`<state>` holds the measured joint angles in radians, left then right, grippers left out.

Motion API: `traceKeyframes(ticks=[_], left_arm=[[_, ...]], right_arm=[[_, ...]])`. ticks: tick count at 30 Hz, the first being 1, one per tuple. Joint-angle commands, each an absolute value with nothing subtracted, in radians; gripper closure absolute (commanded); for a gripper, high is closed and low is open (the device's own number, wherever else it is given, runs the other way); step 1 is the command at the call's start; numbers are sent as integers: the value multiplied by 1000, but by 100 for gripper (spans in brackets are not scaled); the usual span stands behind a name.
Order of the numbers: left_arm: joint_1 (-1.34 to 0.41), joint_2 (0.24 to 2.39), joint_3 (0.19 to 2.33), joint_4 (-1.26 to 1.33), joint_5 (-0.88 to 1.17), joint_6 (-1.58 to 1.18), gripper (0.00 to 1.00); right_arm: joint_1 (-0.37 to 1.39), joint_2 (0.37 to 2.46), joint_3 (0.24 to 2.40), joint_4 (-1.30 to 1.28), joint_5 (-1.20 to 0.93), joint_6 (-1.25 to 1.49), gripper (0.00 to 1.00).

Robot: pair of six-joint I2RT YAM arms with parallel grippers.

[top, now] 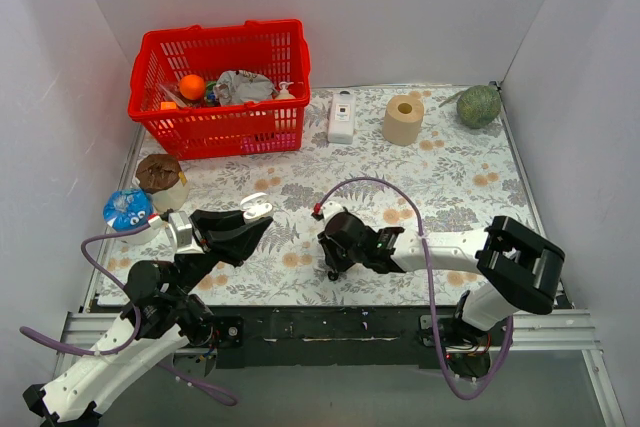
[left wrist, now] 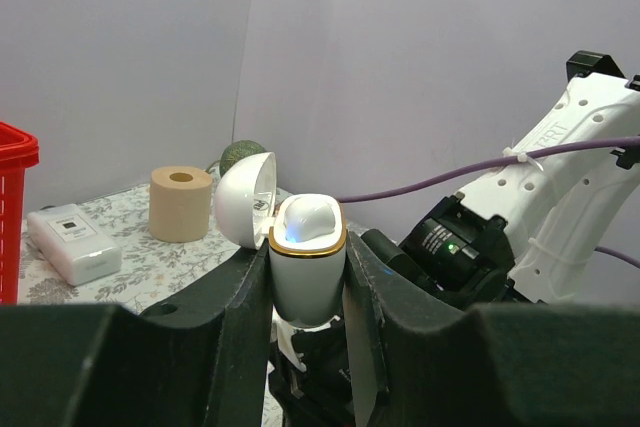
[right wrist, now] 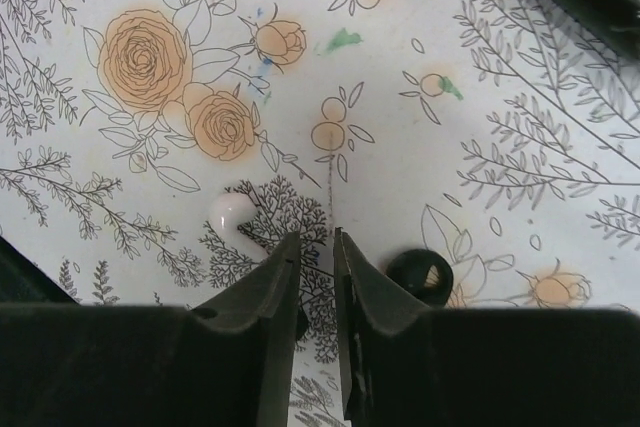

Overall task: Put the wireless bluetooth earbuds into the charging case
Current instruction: Pick up the earbud from the center of the board.

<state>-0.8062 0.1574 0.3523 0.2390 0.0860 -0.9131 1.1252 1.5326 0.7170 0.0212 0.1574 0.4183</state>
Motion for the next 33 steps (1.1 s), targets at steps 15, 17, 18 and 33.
traceKeyframes(ticks=[15, 17, 18, 33], left_arm=[[-801, 146, 359, 227, 67, -900, 100], [-801, 146, 359, 227, 67, -900, 100], [-801, 146, 359, 227, 67, -899, 100], [-801, 158, 360, 233, 75, -904, 100]], right_arm=[[1169, 1597, 948, -192, 98, 180, 48], [1170, 1606, 951, -199, 101, 176, 48], [1170, 1617, 957, -201, 101, 173, 48], [1200, 1670, 979, -190, 94, 167, 48]])
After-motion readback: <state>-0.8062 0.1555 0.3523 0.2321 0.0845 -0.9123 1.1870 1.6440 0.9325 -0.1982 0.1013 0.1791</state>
